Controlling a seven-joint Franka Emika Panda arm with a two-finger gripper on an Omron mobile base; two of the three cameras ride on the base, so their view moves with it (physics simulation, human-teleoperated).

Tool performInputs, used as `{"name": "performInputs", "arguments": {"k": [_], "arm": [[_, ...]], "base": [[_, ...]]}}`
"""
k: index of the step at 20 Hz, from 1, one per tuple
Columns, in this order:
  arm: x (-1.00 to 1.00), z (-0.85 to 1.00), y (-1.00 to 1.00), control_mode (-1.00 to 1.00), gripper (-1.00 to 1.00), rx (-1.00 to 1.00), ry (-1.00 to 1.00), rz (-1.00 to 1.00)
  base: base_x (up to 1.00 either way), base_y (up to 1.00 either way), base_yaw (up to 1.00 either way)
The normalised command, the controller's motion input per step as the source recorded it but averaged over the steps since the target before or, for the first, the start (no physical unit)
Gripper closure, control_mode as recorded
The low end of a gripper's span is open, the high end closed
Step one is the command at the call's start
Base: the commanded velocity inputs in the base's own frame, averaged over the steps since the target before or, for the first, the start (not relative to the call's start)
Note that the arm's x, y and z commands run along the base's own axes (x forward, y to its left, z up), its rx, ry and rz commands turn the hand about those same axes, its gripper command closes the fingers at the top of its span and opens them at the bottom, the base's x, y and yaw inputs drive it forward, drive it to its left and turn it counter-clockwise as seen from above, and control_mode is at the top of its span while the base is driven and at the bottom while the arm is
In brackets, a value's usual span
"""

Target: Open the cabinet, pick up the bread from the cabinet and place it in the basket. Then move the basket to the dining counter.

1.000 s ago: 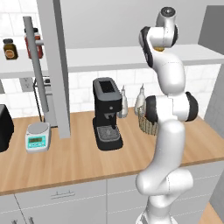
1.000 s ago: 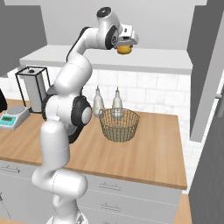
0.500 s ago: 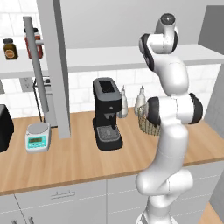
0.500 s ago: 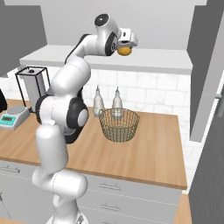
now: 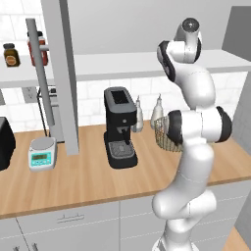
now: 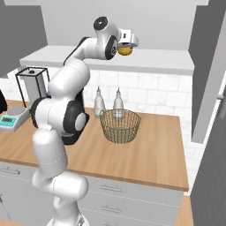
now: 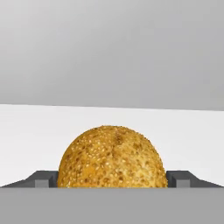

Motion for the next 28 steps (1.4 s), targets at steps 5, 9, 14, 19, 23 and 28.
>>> {"name": "performInputs", "arguments": {"k": [5,9,14,19,23,28], "arm": [[-0.95,0.12,0.03,-1.00,1.00,0.00,-0.08,0.00],[-1.00,0.00,0.03,-1.00,1.00,0.00,-0.11,0.00],[-1.00,0.00,0.09,-1.00,1.00,0.01,-0.06,0.00],[-1.00,0.00,0.01,-1.00,1.00,0.13,0.00,0.00],[-1.00,0.00,0.00,-1.00,1.00,0.16,0.08,0.00],[-1.00,0.00,0.00,-1.00,1.00,0.13,0.15,0.00]], "base": [[0.00,0.00,0.00],[0.00,0.00,0.00],[0.00,0.00,0.00],[0.00,0.00,0.00],[0.00,0.00,0.00],[0.00,0.00,0.00]]}}
